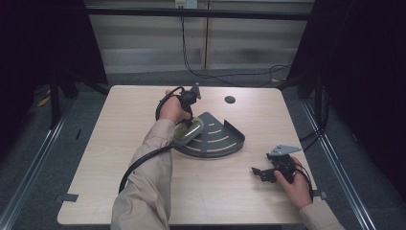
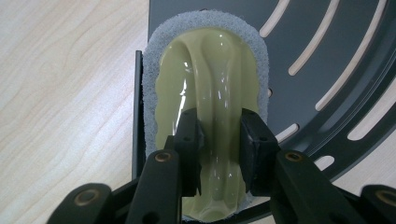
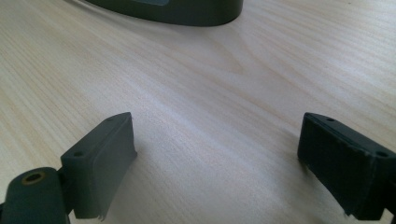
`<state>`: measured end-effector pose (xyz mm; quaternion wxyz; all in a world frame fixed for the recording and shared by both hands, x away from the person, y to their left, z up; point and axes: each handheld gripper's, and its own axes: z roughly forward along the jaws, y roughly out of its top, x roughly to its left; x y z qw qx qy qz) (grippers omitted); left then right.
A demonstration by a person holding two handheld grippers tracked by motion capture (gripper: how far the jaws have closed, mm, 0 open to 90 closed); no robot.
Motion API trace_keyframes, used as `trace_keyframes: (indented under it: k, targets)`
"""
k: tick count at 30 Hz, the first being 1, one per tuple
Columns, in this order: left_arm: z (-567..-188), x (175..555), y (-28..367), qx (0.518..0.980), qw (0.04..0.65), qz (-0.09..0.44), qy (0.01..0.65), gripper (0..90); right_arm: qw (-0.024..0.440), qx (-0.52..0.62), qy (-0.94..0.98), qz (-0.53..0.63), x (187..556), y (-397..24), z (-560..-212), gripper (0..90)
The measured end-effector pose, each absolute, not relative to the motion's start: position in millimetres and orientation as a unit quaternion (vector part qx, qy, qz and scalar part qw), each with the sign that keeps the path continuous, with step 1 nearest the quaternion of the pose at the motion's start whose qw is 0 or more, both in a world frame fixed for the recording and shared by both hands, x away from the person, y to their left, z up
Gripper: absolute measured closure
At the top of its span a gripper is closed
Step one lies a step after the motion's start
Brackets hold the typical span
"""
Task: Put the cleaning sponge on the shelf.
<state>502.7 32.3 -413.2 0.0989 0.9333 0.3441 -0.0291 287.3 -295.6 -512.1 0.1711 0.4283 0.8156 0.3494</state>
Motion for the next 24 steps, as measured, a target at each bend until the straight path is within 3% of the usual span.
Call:
trace_keyframes:
  k: [24]
  targets:
    - [-428, 503, 35, 0.929, 0.099, -0.033, 0.355, 70.9, 0.17, 0.429, 0.816, 0.349, 287, -296, -512, 10.7]
